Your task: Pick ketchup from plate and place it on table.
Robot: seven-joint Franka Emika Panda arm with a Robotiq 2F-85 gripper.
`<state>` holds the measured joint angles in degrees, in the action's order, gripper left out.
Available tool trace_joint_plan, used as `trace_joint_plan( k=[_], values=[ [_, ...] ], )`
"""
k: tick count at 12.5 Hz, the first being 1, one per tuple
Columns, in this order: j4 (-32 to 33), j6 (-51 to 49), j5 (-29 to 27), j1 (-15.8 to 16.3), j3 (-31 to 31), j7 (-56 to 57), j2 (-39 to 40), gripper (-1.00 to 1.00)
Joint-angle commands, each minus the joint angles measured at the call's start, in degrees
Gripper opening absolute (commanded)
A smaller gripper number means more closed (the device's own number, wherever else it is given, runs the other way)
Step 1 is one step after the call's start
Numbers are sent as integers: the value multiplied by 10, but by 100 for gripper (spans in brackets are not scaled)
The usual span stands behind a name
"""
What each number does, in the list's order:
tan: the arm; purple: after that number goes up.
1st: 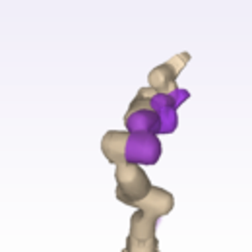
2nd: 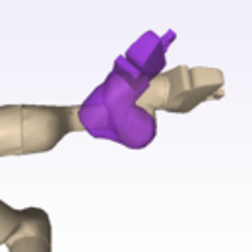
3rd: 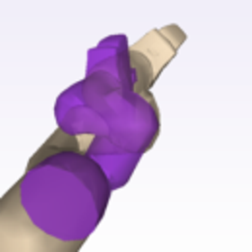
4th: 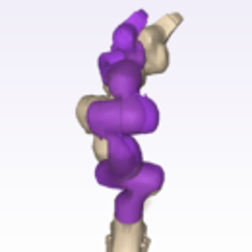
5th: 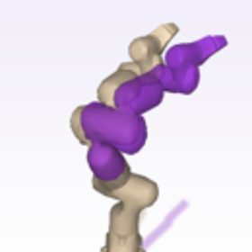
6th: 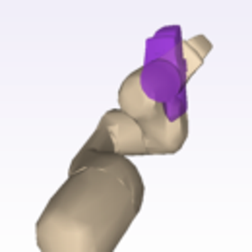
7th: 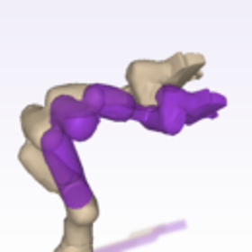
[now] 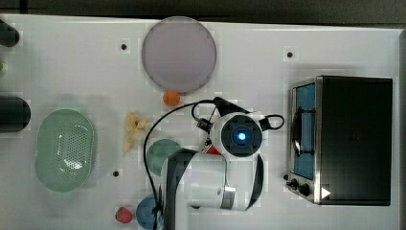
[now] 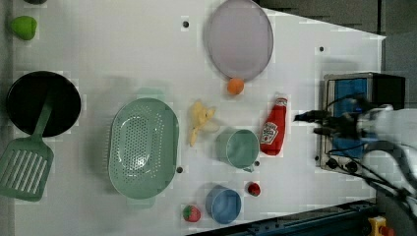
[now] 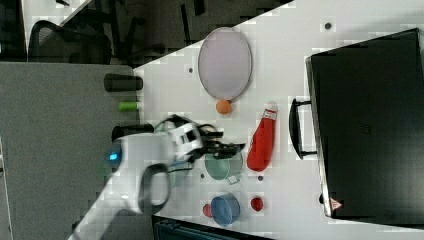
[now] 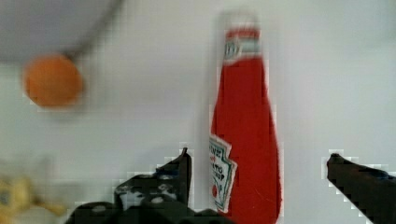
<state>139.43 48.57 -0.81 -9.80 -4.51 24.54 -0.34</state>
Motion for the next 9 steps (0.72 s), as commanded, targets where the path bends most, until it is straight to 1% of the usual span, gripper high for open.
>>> trace_joint_plan(
  k=[1,4,7,9],
  values=[
    [-65,-81,-2,4,-13,-155,-99,100],
    [-136,-240,-1,4,-13,-237,-152,100],
    [-208,-369,0,4,-14,-243,-166,100],
    [-229,-420,0,4,-16,-243,-166,100]
  ],
)
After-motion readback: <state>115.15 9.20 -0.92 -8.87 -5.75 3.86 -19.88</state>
